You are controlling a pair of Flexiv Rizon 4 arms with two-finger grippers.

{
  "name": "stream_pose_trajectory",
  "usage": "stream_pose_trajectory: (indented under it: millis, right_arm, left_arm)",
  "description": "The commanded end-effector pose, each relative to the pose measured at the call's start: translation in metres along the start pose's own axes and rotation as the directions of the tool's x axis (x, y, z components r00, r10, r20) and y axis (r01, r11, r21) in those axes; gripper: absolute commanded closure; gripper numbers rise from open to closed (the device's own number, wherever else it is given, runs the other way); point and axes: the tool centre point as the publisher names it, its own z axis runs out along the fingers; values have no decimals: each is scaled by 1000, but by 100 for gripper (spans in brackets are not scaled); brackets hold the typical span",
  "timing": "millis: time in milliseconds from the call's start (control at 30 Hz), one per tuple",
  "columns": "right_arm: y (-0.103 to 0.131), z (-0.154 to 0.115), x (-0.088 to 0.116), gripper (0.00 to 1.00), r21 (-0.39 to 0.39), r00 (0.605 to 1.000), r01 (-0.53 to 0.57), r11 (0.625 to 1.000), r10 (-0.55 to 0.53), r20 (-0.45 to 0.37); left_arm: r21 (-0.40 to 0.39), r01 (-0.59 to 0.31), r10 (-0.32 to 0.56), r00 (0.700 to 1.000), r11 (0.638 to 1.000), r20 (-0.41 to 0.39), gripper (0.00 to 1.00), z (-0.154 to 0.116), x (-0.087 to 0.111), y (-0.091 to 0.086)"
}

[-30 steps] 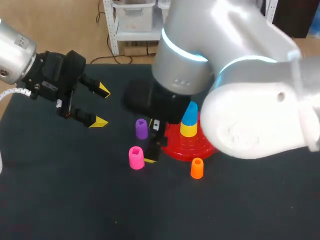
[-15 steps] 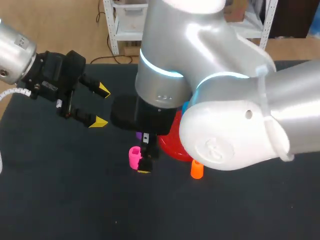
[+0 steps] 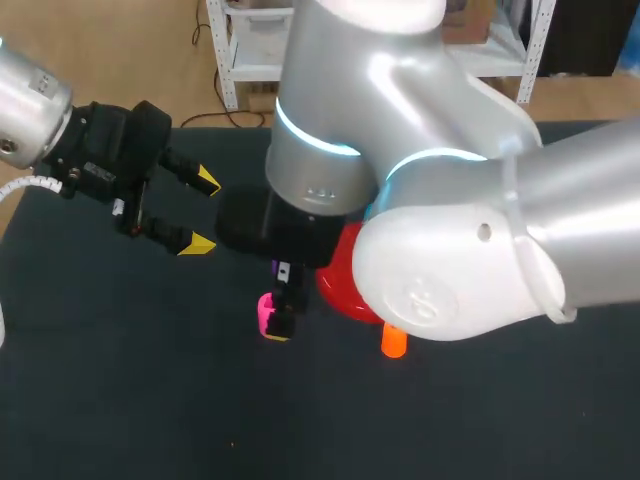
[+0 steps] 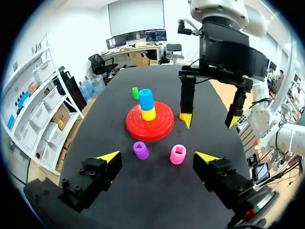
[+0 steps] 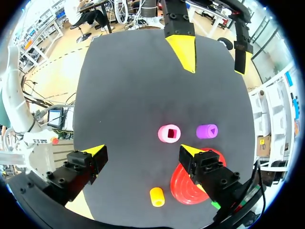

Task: Pick up and stack the cylinders on the red base in this order: pink,purple,orange,green

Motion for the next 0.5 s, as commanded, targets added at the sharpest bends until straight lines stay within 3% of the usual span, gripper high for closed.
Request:
stream_pose_trajectory:
  millis: [33,233,500]
  right_arm:
    - [2,-1,3,0,7,1000,-1,1000,1,5]
    - [-4,6,2,0,71,999,0,997,2,-37]
    - [-12,24,-2,0,52,999,41,998,-39,-33]
  left_arm:
    - [-1,0,0,1000,1000,-1,0,1,0,0]
    - [-1,0,0,1000,1000,-1,0,1,0,0]
    - [-1,0,0,1000,1000,-1,0,1,0,0]
